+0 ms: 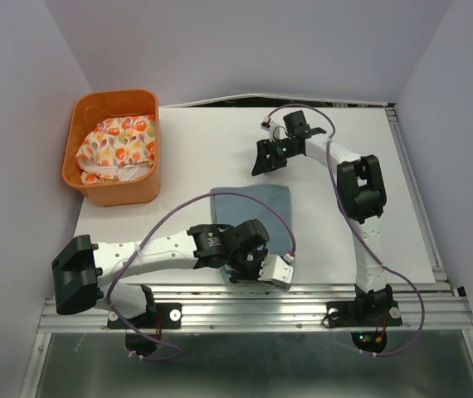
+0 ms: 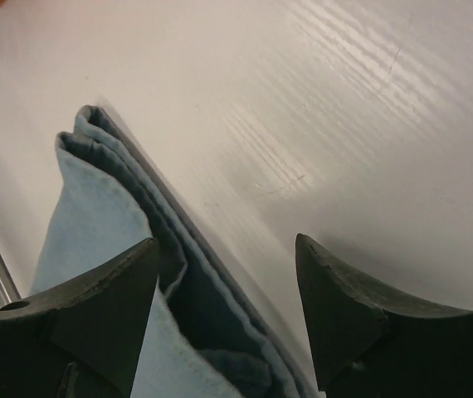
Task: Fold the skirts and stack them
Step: Fold the skirt
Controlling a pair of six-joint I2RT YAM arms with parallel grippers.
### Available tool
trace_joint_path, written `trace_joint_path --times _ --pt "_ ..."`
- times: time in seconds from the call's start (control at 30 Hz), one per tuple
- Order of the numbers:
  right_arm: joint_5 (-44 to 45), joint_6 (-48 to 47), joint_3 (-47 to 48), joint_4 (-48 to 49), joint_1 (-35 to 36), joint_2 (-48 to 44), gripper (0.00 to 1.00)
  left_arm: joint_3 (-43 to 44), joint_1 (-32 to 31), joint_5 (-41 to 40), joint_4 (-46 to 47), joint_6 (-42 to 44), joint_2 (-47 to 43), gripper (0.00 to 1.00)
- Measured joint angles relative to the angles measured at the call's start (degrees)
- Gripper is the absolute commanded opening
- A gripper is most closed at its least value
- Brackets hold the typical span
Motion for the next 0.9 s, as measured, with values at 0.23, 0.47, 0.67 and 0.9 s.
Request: trace_joint_path --times 0.23,0.47,0.67,0.9 --pt "-4.4 -5.0 -5.9 0.3 0.3 1.1 0.58 7.4 5.8 9.3 -9.6 1.7 0.7 0.00" --pt "-12.9 -8.3 -12.8 0.6 1.4 0.1 0.45 21.0 17.6 14.3 -15.6 5.4 7.5 0.00" --pt "-19.8 -9.0 -17.0 0.4 2.9 0.1 0.44 29.6 23.1 15.8 -19.8 10.2 16.0 0.02" --pt "-23.4 -9.3 -19.5 0.0 3.8 0.1 0.45 40.6 27.5 17.5 -24.9 15.5 28.3 0.03"
